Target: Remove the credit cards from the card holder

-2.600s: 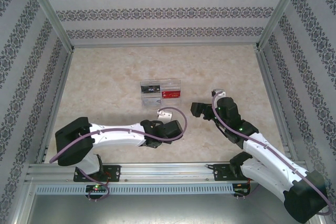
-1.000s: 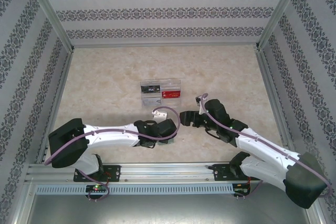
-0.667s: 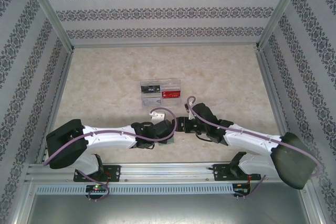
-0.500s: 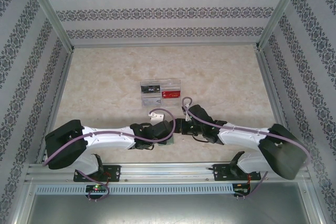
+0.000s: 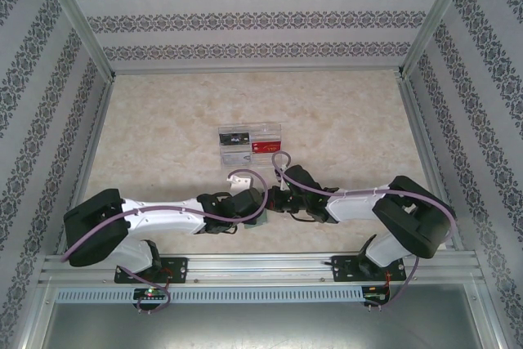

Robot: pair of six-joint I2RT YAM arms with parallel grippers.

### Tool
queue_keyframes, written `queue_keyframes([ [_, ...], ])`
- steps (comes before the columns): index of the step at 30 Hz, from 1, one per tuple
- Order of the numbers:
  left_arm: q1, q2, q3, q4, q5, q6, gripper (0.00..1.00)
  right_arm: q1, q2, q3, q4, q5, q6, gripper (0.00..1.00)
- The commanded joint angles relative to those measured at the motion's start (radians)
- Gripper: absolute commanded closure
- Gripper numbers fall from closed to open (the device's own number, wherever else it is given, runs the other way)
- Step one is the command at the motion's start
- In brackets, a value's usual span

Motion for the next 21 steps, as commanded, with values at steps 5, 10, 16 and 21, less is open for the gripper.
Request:
queue_keyframes([
  [5, 0.051, -0.140, -0.055, -0.071, -0.052, -0.029, 1.00, -0.016, -0.013, -0.019, -0.094, 0.063, -0.030, 1.00],
  [10, 0.081, -0.272, -0.115, -0.107, -0.069, -0.028, 1.00, -0.027, -0.022, -0.020, -0.104, 0.053, -0.044, 1.00],
  [16, 0.081, -0.301, -0.106, -0.072, -0.027, 0.031, 0.95, -0.025, -0.032, -0.003, -0.121, 0.049, -0.055, 1.00],
  [21, 0.081, -0.201, -0.068, 0.003, 0.070, 0.088, 0.63, -0.021, -0.036, 0.004, -0.130, 0.054, -0.056, 1.00],
])
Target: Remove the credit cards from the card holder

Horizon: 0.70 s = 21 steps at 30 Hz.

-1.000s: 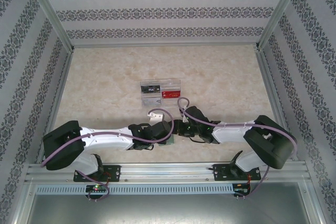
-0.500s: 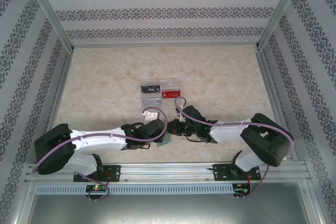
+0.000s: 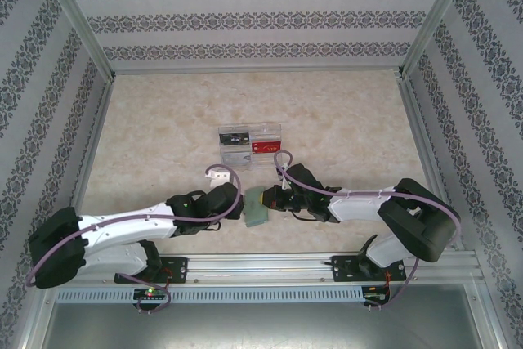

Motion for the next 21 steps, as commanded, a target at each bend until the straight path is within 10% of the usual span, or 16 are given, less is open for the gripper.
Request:
queue_keyframes([
  [1, 0.006, 0.066, 0.047, 0.055, 0.068, 0.053, 0.61, -0.004, -0.004, 0.006, -0.087, 0.040, -0.028, 1.00],
  [10, -0.012, 0.251, 0.143, 0.090, 0.133, 0.101, 0.54, 0.003, -0.007, 0.005, -0.082, 0.038, -0.028, 1.00],
  [21, -0.016, 0.359, 0.211, -0.084, 0.027, 0.085, 0.72, 0.004, -0.028, -0.002, -0.086, 0.040, -0.029, 1.00],
])
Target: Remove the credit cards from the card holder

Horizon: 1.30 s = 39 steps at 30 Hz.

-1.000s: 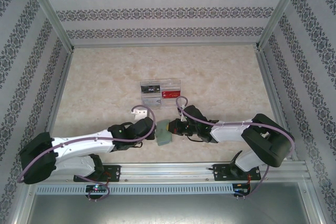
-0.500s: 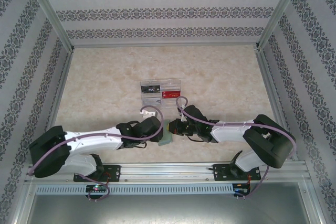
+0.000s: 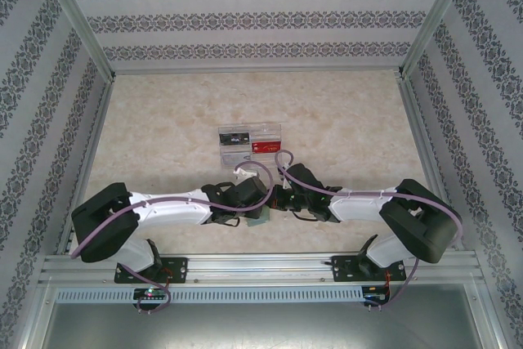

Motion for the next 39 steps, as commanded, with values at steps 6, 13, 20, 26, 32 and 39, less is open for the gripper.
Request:
queue_keyframes([
  [6, -0.021, 0.082, 0.044, -0.161, -0.113, -0.001, 0.90, 0.004, -0.028, -0.005, -0.061, 0.023, -0.026, 1.00],
  [13, -0.021, 0.018, 0.041, -0.257, -0.228, -0.051, 1.00, -0.002, -0.034, -0.022, -0.067, 0.040, -0.024, 1.00],
  [20, -0.003, -0.093, 0.006, -0.336, -0.279, -0.085, 1.00, -0.018, -0.032, -0.043, -0.055, 0.037, -0.022, 1.00],
  [26, -0.003, -0.134, 0.008, -0.272, -0.213, -0.052, 1.00, -0.018, -0.032, -0.035, -0.059, 0.034, -0.024, 0.92],
  [32, -0.006, -0.214, 0.032, -0.200, -0.127, 0.002, 1.00, -0.019, -0.081, -0.022, -0.098, 0.047, -0.050, 0.44],
  [39, -0.026, -0.278, 0.101, -0.194, -0.080, 0.050, 1.00, -0.019, -0.204, -0.007, -0.186, 0.077, -0.084, 0.33],
])
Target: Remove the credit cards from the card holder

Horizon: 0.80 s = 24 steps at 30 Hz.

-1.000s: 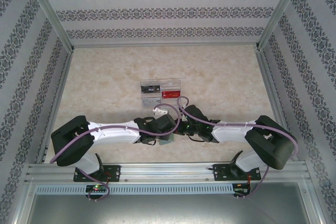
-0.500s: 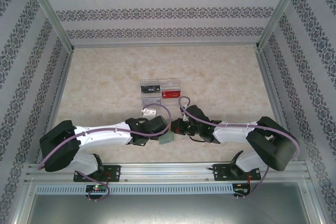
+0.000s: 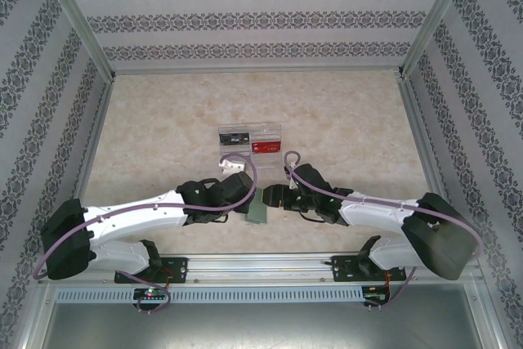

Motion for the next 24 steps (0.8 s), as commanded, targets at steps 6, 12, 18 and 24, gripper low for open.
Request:
queue_keyframes([
  [6, -0.018, -0.016, 0.050, 0.062, 0.047, 0.051, 1.00, -0.004, -0.067, 0.008, -0.056, 0.025, -0.029, 0.29],
  [12, -0.021, -0.003, 0.051, 0.035, 0.017, 0.036, 1.00, -0.004, -0.038, 0.008, -0.055, 0.022, -0.038, 0.47],
  [18, -0.019, -0.029, 0.000, -0.003, -0.038, 0.007, 1.00, -0.005, -0.027, -0.006, -0.075, 0.052, -0.042, 0.86],
  [24, -0.003, -0.037, -0.059, -0.024, -0.087, -0.013, 1.00, -0.013, -0.051, -0.021, -0.100, 0.079, -0.050, 1.00],
])
